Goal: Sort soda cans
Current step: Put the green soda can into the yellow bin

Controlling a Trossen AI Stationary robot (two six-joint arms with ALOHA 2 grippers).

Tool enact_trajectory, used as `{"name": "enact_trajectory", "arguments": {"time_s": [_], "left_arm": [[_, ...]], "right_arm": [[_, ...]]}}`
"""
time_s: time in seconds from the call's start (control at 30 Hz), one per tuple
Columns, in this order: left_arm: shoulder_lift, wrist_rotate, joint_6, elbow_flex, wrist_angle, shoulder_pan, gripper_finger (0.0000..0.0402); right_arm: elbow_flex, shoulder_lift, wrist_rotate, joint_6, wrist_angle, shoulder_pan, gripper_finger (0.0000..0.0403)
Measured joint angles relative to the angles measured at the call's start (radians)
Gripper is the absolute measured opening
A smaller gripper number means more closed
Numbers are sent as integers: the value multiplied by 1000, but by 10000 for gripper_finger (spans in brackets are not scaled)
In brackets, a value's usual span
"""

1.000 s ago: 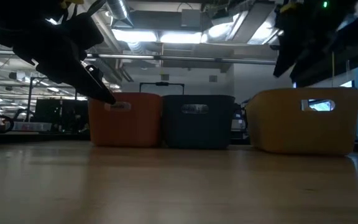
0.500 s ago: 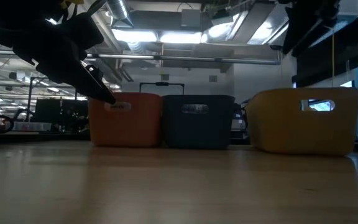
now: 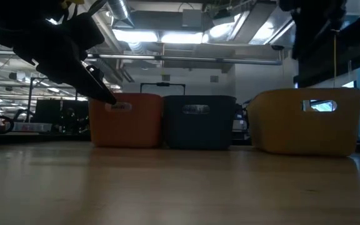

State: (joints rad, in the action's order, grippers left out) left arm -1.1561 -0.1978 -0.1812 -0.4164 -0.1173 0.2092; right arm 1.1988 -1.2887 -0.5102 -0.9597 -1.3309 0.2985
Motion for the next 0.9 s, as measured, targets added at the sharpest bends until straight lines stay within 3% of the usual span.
{"name": "enact_trajectory", "arguments": {"time_s": [0.1, 0.33, 0.63, 0.9], "left_arm": [[0, 0, -3, 0, 0, 0, 347], [0, 0, -6, 0, 0, -1, 347], [0, 0, 2, 0, -6, -1, 347], [0, 0, 2, 0, -8, -1, 347]], "right_arm": [[0, -21, 67, -78, -85, -6, 394], [0, -45, 343, -22, -242, -5, 366], [0, -45, 432, -89, -107, -4, 360], [-6, -26, 475, -51, -234, -4, 360]]}}
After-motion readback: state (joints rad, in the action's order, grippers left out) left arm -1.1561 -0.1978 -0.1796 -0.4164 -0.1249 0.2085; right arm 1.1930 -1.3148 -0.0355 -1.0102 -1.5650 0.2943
